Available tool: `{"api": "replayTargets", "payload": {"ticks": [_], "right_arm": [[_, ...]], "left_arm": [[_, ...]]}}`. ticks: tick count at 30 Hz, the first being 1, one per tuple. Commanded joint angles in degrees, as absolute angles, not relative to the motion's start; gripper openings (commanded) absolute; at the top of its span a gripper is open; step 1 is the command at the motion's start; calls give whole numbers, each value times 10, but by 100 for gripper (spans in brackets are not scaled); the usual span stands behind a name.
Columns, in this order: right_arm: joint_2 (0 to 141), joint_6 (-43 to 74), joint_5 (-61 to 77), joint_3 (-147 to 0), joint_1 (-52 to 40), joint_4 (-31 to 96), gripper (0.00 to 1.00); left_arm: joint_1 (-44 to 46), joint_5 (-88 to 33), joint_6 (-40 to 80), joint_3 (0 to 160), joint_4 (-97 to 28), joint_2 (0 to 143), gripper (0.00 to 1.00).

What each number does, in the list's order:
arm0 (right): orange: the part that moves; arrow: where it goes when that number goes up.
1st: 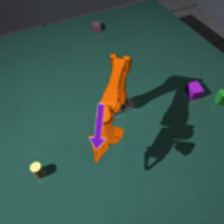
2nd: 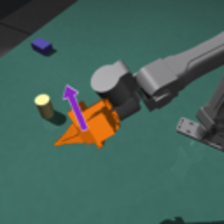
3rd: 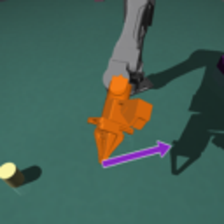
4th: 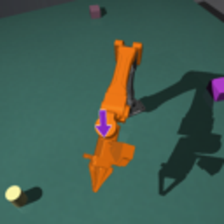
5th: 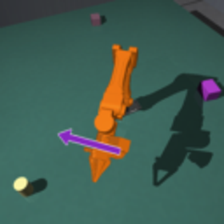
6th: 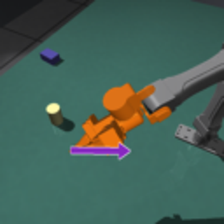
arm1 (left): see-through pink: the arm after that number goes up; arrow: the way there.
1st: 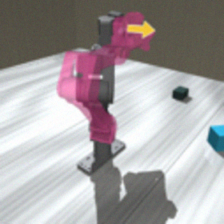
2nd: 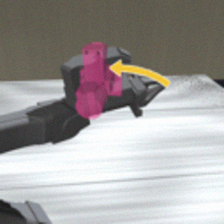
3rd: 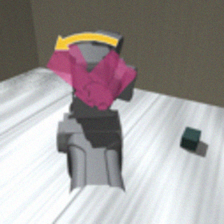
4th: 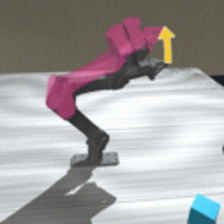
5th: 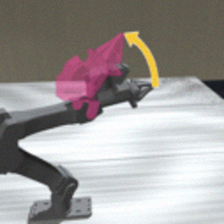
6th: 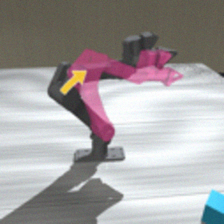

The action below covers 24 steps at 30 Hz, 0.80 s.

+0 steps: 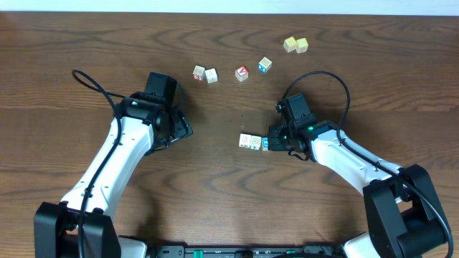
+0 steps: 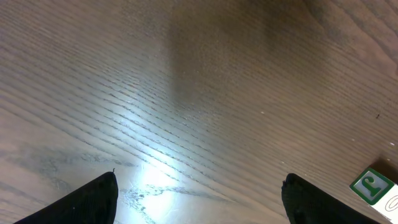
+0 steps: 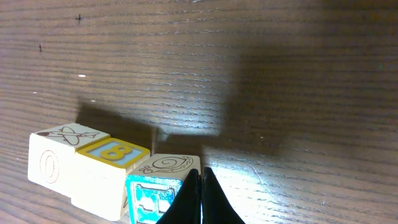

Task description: Lift 4 blocks

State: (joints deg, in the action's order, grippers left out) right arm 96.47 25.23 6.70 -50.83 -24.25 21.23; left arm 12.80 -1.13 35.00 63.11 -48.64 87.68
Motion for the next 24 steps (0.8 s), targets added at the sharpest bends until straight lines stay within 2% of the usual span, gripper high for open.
{"api": "replayTargets", "payload": {"ticks": [1, 24], "right_arm": [[967, 262, 74, -504, -249, 213, 1], [967, 302, 80, -504, -249, 201, 1]], "left_arm": [[126, -4, 359, 628, -488, 879, 84], [126, -4, 359, 628, -488, 879, 85]]}}
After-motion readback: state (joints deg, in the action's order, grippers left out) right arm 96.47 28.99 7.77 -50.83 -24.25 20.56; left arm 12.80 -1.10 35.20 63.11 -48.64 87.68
